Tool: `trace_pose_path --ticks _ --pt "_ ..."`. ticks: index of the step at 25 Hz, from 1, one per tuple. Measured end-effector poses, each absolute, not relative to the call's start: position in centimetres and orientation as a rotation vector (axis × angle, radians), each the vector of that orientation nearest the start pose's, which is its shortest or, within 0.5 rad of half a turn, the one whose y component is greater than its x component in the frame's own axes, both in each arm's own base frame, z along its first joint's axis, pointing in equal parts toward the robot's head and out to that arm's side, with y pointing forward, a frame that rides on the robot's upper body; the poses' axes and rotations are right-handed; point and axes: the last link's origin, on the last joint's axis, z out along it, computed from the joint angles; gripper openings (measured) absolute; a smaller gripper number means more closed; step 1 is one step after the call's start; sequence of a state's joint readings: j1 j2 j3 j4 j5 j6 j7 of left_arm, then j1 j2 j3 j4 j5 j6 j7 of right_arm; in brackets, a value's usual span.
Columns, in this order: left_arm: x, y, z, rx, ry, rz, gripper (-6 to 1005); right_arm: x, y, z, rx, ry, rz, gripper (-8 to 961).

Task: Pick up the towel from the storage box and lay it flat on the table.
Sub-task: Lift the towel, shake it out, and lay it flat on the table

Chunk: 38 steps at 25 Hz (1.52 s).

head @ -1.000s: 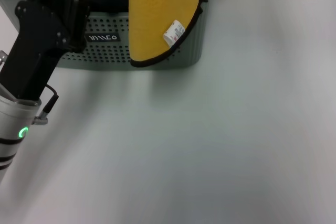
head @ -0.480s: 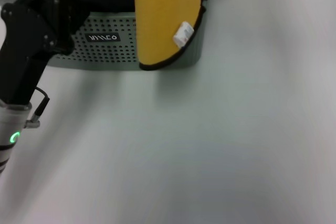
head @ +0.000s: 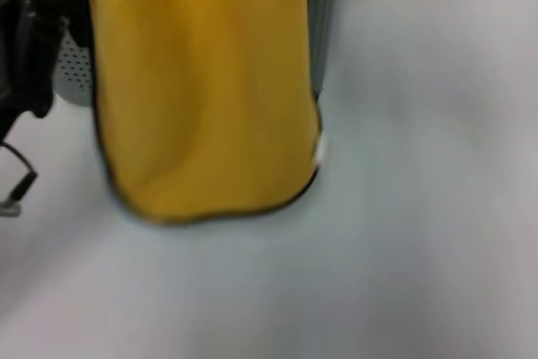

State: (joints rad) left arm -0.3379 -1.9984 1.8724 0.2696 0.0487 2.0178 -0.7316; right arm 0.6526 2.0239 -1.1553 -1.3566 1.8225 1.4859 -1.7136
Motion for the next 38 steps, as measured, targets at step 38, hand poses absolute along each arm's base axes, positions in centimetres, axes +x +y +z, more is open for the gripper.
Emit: trace_pose_path --ticks 38 --pt "-17.0 26.2 9.8 -2.305 0.150 -2.066 16 11.7 32.8 5.3 -2.843 -0.053 1.139 186"
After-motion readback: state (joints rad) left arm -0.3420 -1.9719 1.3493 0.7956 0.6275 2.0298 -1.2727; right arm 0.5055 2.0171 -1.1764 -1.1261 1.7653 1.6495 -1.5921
